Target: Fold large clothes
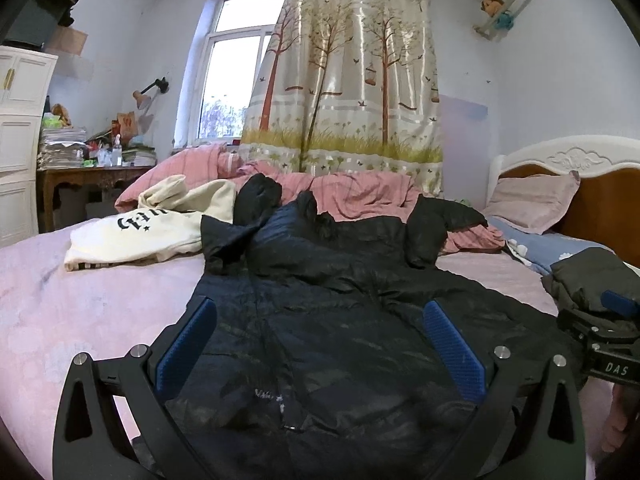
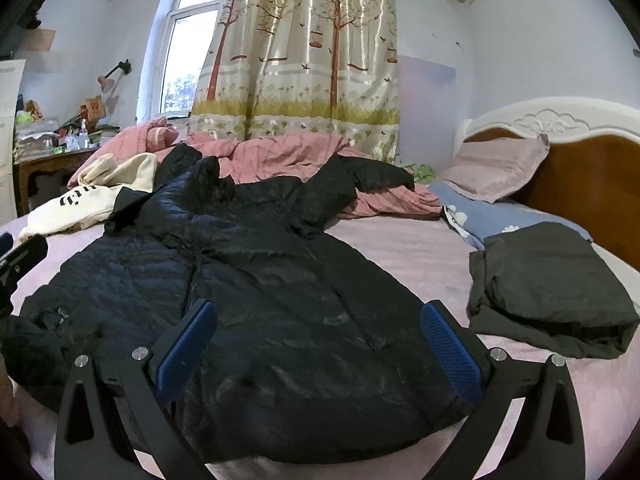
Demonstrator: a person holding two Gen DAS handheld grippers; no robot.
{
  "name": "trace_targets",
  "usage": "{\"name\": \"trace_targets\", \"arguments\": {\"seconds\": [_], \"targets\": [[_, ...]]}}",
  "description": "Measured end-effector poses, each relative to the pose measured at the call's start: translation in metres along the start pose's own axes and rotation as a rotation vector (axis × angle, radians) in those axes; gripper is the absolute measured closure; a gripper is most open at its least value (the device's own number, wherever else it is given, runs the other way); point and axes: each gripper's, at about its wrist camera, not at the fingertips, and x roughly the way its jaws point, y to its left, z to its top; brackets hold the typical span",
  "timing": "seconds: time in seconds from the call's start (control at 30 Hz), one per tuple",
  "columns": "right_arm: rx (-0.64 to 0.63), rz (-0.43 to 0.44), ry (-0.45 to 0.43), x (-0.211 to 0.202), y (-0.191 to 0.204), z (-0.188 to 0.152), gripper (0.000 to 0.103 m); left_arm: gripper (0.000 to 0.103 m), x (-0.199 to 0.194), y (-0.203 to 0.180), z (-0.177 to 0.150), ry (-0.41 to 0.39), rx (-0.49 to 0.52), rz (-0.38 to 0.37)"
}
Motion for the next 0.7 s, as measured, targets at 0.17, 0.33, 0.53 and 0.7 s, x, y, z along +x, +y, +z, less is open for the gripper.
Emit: {"name": "trace_targets", "arguments": {"seconds": [0.17,0.33,0.53,0.7], "targets": [[-0.02,0.04,0.064,0.006,-0.024,0.011,0.0,0.0,-0.016,0.015,0.011,0.007,0.013,0.073],[0.149,0.018,0.193,0.027,-0.095,0.006,0.001,0.0,-0.021,0.05,0.004,0.112,-0.082,0.146],[0.335,-0.092,0.326,0.05,-0.172,-0.016,0.013,0.0,-0.022,0.083,-0.019,0.277,-0.204,0.195],[0.479,0.0,0.389,0.064,-0.193,-0.035,0.019,0.001,-0.027,0.081,-0.034,0.372,-0.197,0.207]]}}
